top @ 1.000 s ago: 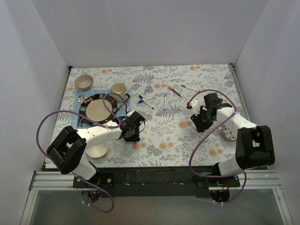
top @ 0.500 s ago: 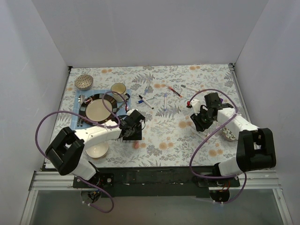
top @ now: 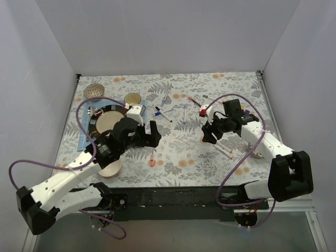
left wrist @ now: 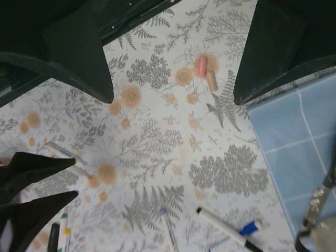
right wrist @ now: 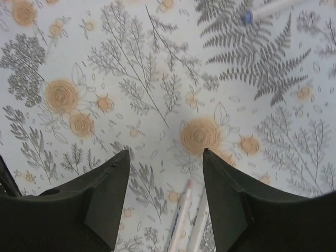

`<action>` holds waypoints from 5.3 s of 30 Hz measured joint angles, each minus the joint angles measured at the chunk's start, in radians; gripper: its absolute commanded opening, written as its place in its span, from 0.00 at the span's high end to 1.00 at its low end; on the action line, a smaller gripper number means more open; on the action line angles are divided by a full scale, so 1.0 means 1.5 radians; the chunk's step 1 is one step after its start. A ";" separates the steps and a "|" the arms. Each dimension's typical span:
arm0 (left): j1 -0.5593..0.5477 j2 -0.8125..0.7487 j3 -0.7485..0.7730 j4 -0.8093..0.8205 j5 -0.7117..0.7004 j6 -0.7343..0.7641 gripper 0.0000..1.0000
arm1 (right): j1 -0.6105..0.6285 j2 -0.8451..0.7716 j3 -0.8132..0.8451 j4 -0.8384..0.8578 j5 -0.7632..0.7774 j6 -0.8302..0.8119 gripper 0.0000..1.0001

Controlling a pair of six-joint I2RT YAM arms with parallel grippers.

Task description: Open the pen caps

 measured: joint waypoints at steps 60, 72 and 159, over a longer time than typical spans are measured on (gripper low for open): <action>0.050 -0.291 -0.241 0.222 -0.022 -0.102 0.02 | 0.247 0.338 0.390 0.049 0.197 0.244 0.99; 0.052 -0.148 -0.401 0.666 0.156 -0.309 0.02 | 0.102 0.015 0.048 0.085 -0.189 0.113 0.99; 0.227 0.134 -0.083 0.932 0.173 -0.096 1.00 | 0.133 0.146 -0.022 0.249 -0.528 0.267 0.99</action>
